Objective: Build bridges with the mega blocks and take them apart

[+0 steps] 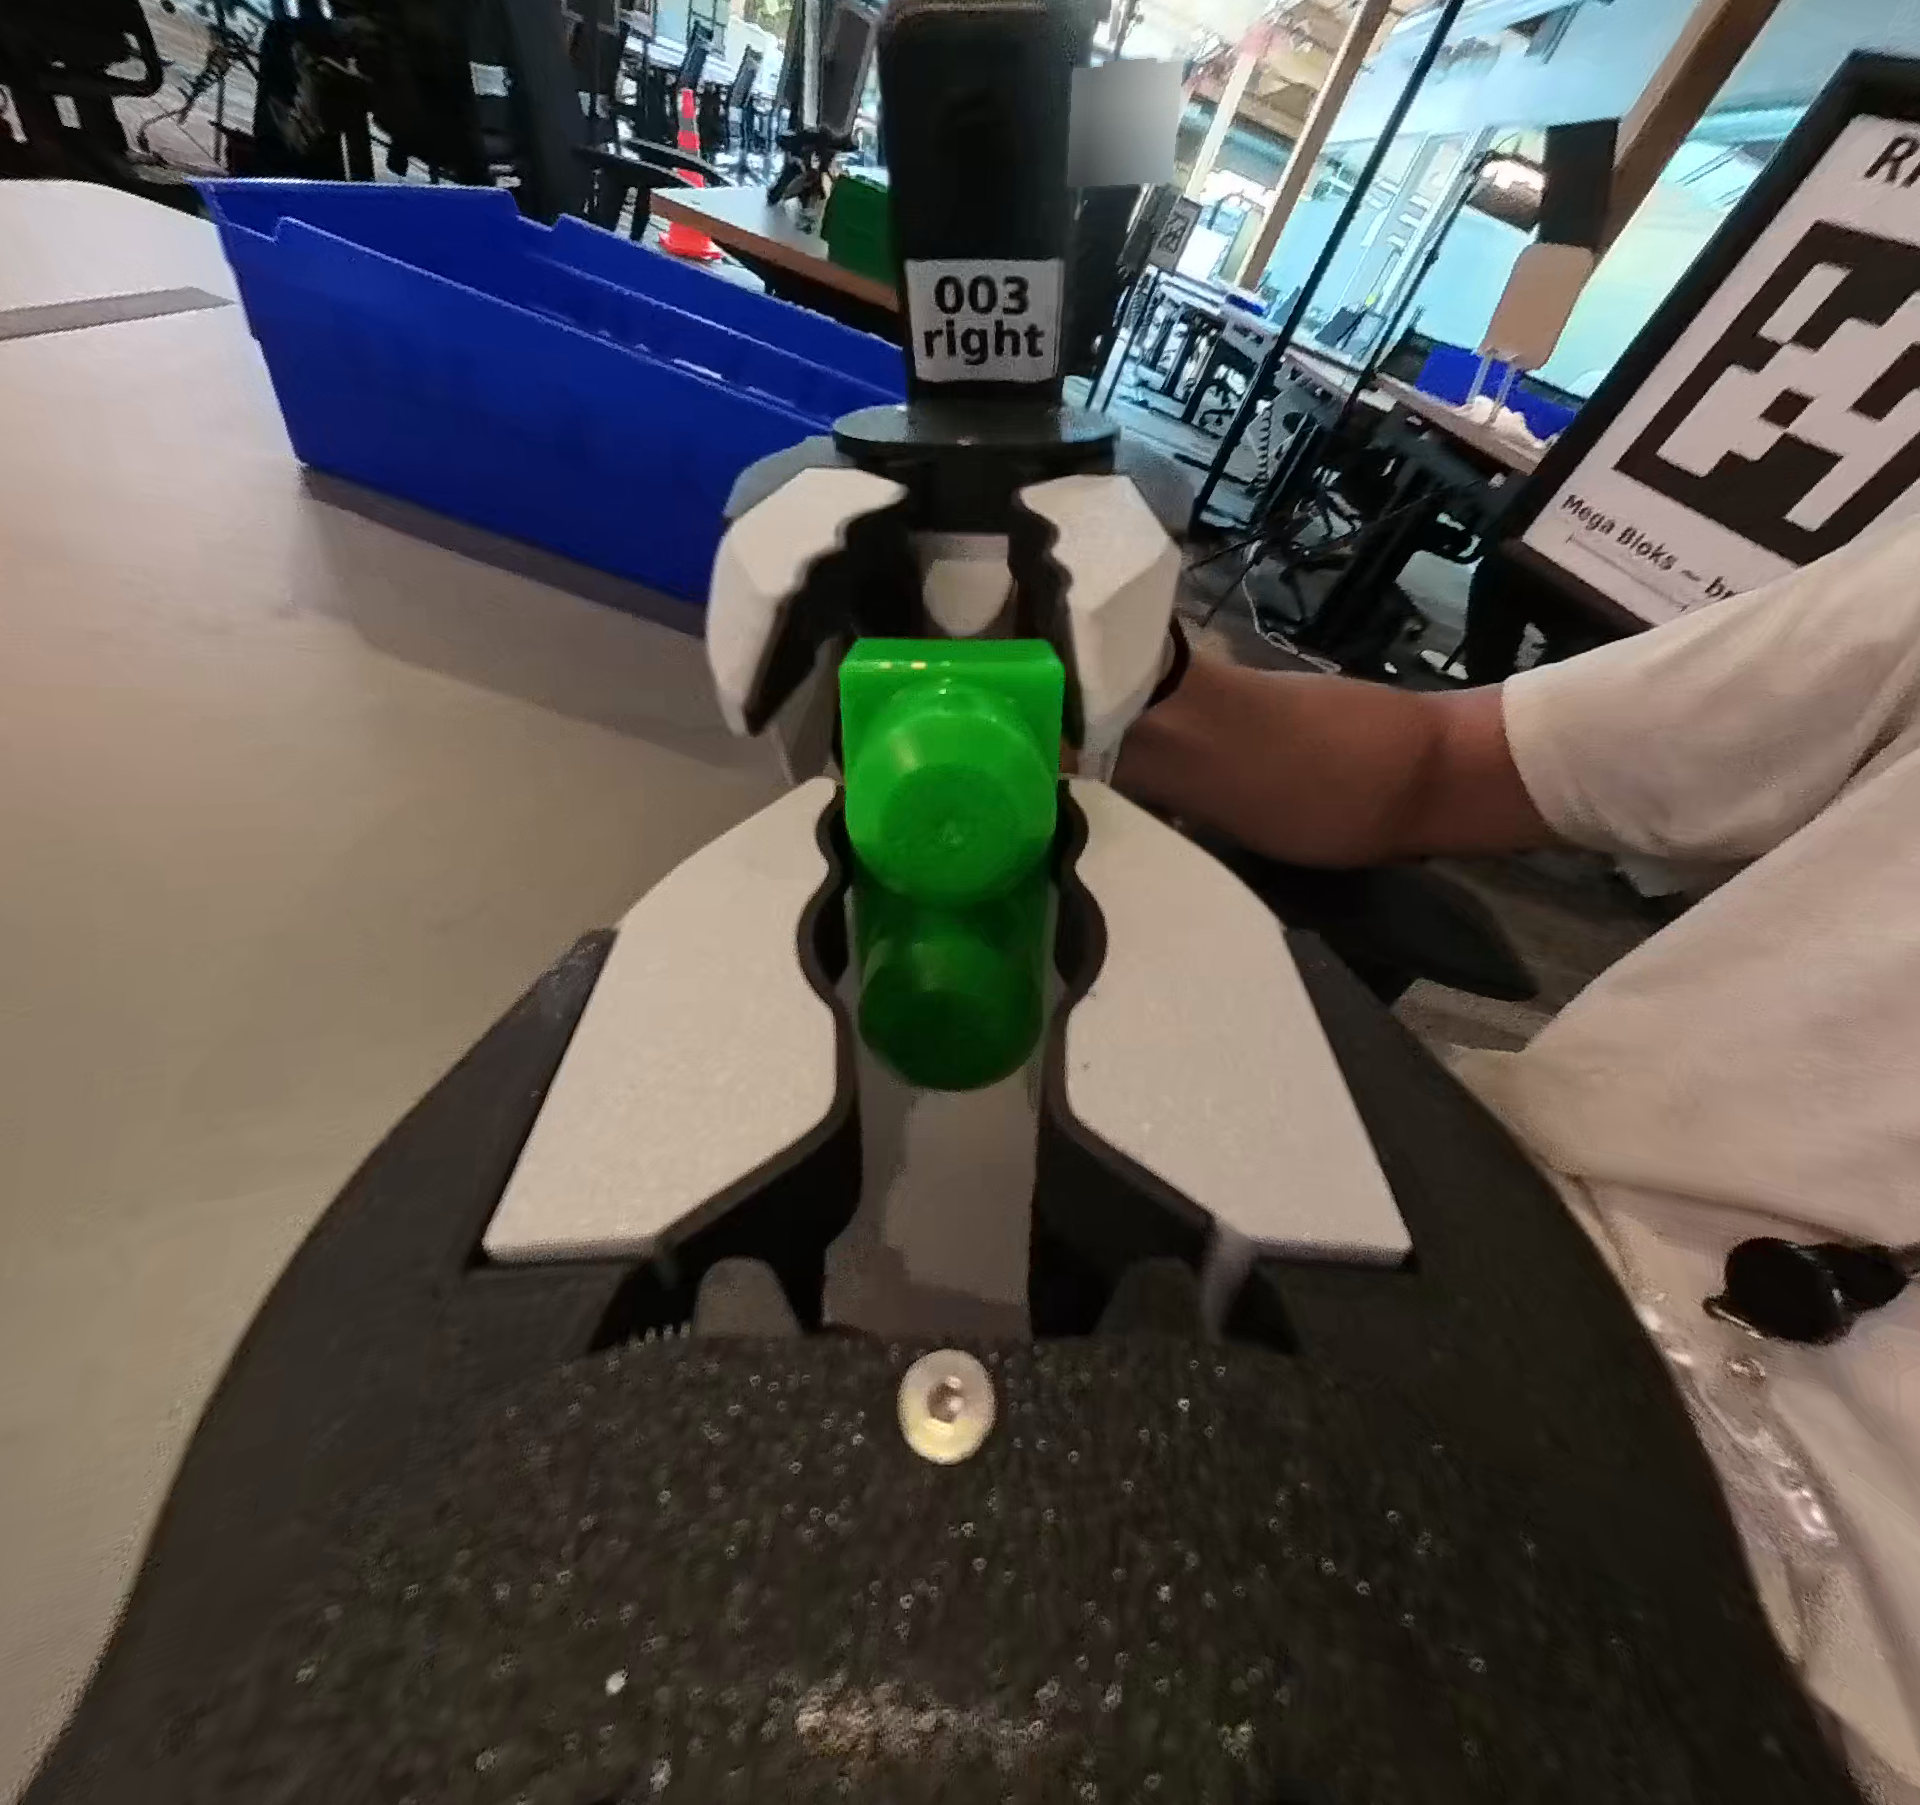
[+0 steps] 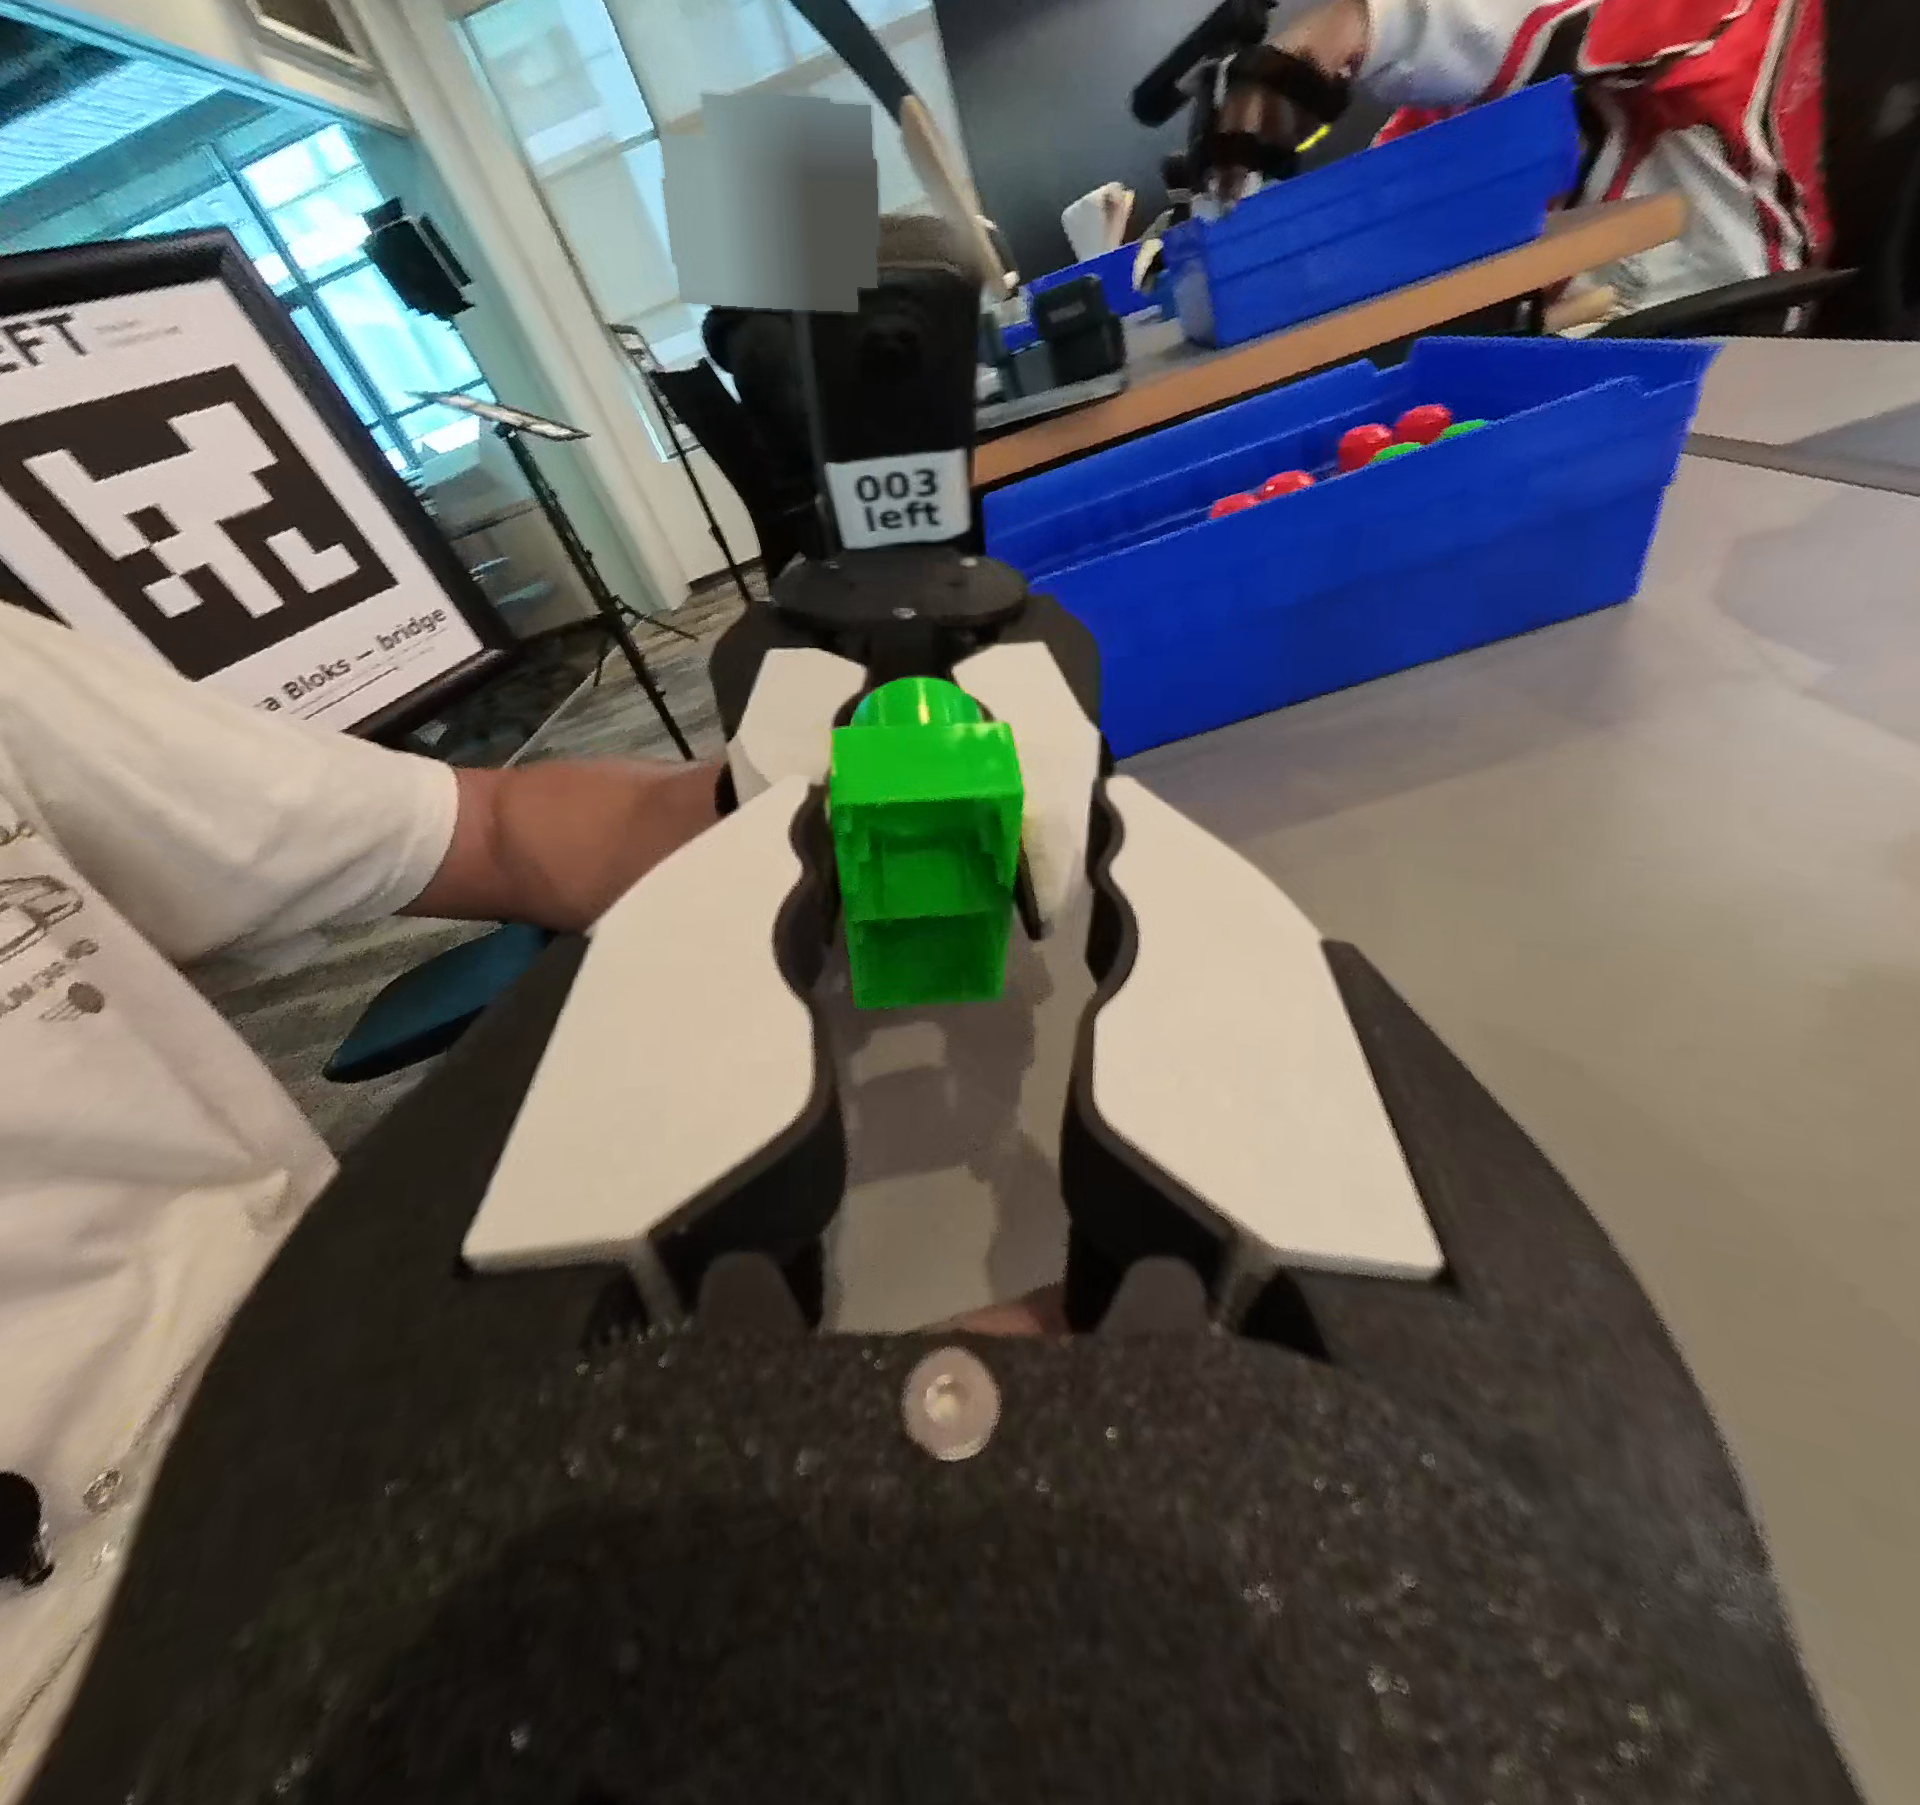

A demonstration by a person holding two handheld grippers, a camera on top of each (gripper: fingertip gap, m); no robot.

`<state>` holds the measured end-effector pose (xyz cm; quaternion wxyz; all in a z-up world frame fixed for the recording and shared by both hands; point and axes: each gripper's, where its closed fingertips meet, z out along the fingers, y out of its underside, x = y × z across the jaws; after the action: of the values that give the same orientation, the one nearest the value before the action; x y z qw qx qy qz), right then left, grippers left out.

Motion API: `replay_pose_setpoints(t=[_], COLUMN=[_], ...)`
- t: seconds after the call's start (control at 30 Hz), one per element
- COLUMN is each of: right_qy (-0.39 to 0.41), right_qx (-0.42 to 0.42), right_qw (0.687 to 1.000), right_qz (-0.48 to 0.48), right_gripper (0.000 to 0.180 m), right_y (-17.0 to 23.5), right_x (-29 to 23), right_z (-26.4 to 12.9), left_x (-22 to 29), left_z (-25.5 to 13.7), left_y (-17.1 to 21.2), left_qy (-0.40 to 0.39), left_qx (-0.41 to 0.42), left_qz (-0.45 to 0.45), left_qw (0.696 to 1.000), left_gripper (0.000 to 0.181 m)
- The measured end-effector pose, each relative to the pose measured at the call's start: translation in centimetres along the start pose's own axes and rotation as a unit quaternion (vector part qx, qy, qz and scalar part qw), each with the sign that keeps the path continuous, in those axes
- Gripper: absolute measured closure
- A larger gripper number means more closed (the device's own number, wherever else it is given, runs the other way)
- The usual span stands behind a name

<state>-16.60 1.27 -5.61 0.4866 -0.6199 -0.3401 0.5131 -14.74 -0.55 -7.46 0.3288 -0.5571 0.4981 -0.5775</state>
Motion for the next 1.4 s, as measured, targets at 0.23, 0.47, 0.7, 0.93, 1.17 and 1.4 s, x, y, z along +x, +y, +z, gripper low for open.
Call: replay_pose_setpoints(t=[0.23, 0.47, 0.7, 0.93, 1.17, 1.4], right_qy=[-0.014, 0.0, 0.129, 0.192, 0.234, 0.523], right_qx=[-0.006, 0.019, 0.064, 0.061, 0.047, 0.005], right_qw=[1.0, 0.999, 0.989, 0.979, 0.97, 0.849], right_qz=[-0.025, -0.025, -0.022, -0.019, -0.046, -0.071], right_gripper=[0.145, 0.145, 0.145, 0.145, 0.145, 0.145], right_y=[0.4, -0.6, -1.4, -0.9, -2.6, -13.6], right_x=[-0.8, -0.3, 3.3, 5.0, 4.9, 11.0], right_z=[0.3, -1.1, -4.8, -5.9, -7.0, -25.9], left_x=[0.3, -0.8, -6.7, -9.6, -9.2, -9.1], left_z=[0.0, -1.1, -6.7, -9.3, -9.0, -8.4], left_y=[0.3, 0.6, -1.0, 0.8, 0.8, 1.2], left_qy=[0.009, -0.056, -0.367, -0.485, -0.484, -0.485], left_qx=[0.002, -0.006, 0.025, 0.035, 0.024, 0.005], left_qz=[-0.006, 0.027, 0.107, 0.065, 0.095, 0.113], left_qw=[1.0, 0.998, 0.924, 0.871, 0.869, 0.867], left_gripper=[0.145, 0.127, 0.117, 0.12, 0.121, 0.121])
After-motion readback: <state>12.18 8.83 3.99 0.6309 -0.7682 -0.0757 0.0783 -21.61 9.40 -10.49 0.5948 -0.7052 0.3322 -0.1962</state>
